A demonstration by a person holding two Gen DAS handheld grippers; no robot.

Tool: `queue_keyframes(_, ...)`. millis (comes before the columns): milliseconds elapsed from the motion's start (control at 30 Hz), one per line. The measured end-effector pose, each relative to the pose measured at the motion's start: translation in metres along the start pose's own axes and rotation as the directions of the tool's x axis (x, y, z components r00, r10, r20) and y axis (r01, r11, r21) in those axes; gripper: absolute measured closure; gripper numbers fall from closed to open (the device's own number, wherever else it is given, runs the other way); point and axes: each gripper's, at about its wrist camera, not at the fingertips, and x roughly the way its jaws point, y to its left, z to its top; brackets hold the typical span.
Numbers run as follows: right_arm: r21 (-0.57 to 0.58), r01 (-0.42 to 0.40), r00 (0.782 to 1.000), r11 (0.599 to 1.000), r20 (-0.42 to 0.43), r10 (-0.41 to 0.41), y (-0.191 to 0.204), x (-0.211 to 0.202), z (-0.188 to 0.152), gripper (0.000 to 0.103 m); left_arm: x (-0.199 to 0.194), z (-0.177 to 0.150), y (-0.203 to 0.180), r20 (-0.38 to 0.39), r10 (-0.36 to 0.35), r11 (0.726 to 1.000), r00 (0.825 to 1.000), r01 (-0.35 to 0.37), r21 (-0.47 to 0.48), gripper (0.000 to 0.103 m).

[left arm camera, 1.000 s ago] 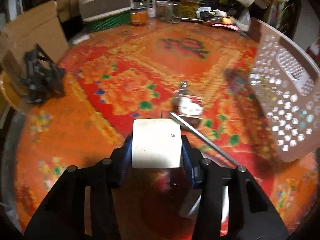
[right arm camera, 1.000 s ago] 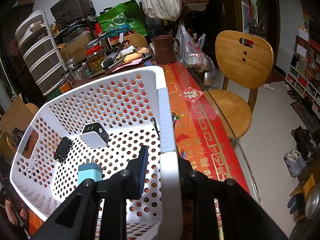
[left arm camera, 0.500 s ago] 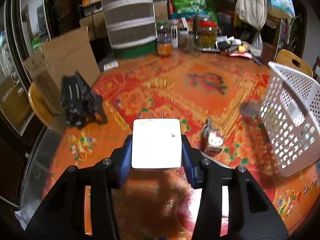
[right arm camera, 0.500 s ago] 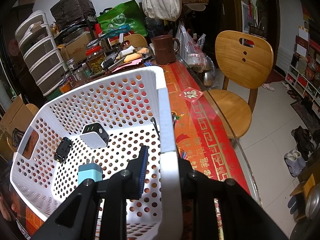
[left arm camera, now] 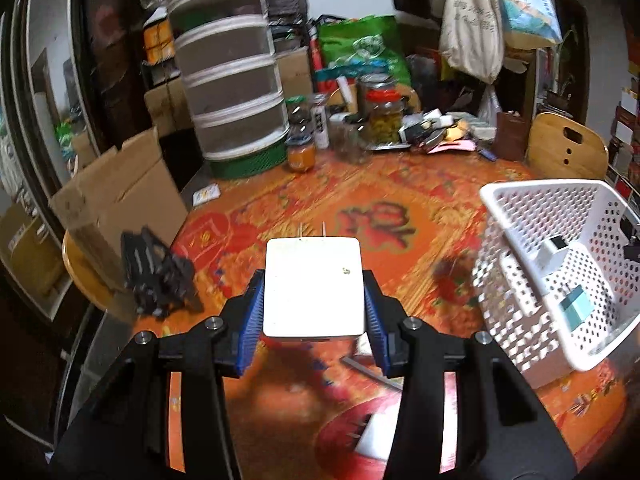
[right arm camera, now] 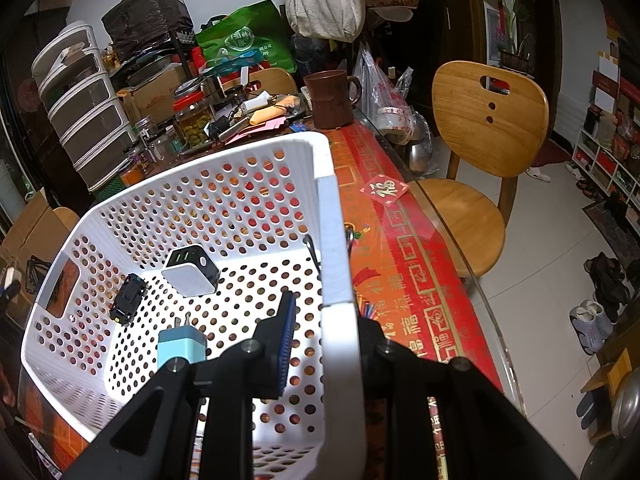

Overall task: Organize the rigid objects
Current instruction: 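Carry the flat white charger into the basket and open the left tool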

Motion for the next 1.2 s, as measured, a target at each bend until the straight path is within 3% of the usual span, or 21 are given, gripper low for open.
queue_keyframes(333,-0.002,-0.003,1.0,1.0,-0.001,0.003,0.001,0.0,0.0,0.082,-0.031,0.043,-0.061,0.066,-0.049,0.995,0.997,0.043,0.086,0.06)
queue_keyframes(600,-0.002,-0.003,1.0,1.0,-0.001,0.003,0.001,0.0,0.0,0.082,-0.024,0.062,-0.099,0.051,-0.115,0.987,0.992,0.108,0.119,0.06)
queue_keyframes(933,-0.002,-0.003,1.0,1.0,-0.001,0.003,0.001,0.0,0.0,0.082,-0.007,0.054,-0.168,-0.007,-0.193,0.959,0.981,0.19,0.209,0.06)
queue_keyframes(1200,-0.002,-0.003,1.0,1.0,-0.001,0.003,0.001,0.0,0.0,0.082,0.01,0.043,-0.203,-0.052,-0.199,0.946,0.979,0.206,0.251,0.06)
